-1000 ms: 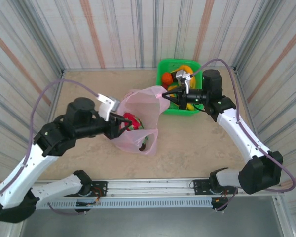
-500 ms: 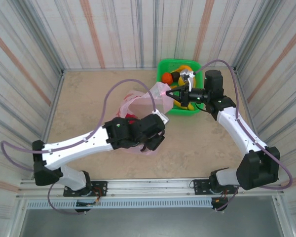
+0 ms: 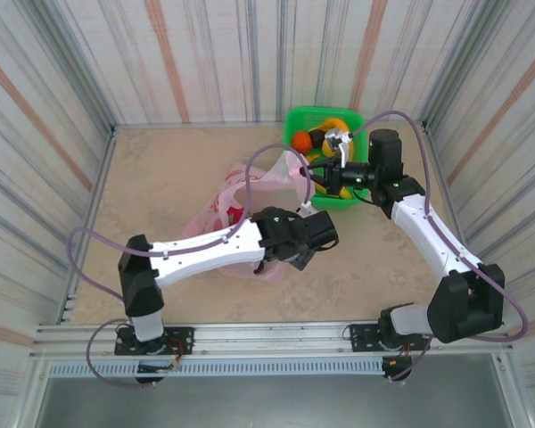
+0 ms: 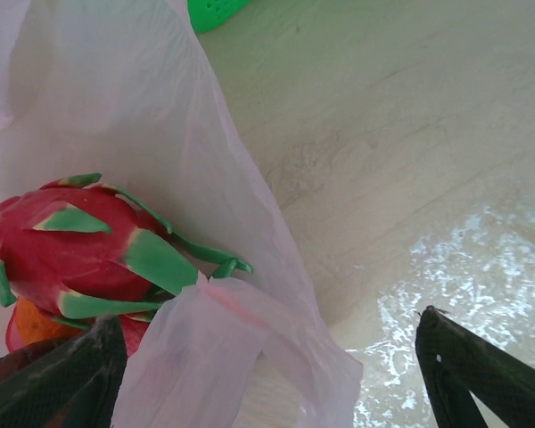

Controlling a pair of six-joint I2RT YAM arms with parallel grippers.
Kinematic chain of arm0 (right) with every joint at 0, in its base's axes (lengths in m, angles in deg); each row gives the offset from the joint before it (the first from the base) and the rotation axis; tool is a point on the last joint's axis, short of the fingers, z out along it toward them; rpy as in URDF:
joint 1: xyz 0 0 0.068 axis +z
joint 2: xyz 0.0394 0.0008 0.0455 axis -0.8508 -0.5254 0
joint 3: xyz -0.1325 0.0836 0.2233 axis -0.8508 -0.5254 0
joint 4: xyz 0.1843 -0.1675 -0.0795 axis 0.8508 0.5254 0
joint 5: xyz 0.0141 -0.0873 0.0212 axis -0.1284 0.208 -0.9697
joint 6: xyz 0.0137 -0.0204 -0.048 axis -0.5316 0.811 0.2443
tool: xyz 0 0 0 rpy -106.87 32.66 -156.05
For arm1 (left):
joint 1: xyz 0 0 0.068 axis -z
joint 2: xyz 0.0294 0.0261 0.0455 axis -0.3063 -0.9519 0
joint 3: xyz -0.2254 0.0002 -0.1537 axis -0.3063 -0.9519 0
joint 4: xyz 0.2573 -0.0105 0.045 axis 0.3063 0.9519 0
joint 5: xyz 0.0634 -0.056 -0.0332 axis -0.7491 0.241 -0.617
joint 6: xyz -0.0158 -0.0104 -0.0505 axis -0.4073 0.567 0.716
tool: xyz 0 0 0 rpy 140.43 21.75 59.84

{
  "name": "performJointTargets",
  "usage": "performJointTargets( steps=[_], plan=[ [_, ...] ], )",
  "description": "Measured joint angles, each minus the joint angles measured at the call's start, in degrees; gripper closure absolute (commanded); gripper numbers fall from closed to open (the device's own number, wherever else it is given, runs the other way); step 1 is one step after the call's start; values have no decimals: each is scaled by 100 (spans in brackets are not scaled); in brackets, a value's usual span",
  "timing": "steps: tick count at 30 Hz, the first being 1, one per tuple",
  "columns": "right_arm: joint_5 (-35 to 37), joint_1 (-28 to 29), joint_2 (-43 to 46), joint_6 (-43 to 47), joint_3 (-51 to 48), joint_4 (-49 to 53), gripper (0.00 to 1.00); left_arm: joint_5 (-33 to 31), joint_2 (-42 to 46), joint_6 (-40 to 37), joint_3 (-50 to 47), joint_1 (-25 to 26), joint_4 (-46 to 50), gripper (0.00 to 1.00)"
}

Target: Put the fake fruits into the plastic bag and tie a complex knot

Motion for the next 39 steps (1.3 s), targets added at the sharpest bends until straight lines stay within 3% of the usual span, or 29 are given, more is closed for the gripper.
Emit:
performJointTargets(
  steps=[5,9,11,18,23,34,39],
  plan=[
    [0,0,0,0,-11,-2,100,-243,-341,122,155,0,280,15],
    [0,-4,0,0,-17,-2,100,-422,-481,177,155,-4,439,22],
    [2,-11,0,0,-24,0,100,-501,-494,219,155,-9,485,30],
    [26,-76,0,0,-44,0,100,-675,-492,310,155,-66,568,80],
    [44,-103,13,-33,-44,0,100,-717,-251,234,61,-66,507,98],
    [109,-122,177,-710,-26,-173,100,-748,2085,-577,-518,-81,-179,100],
    [116,-122,243,-1333,247,-297,100,-584,3329,-1283,-1001,-389,-807,100]
  ],
)
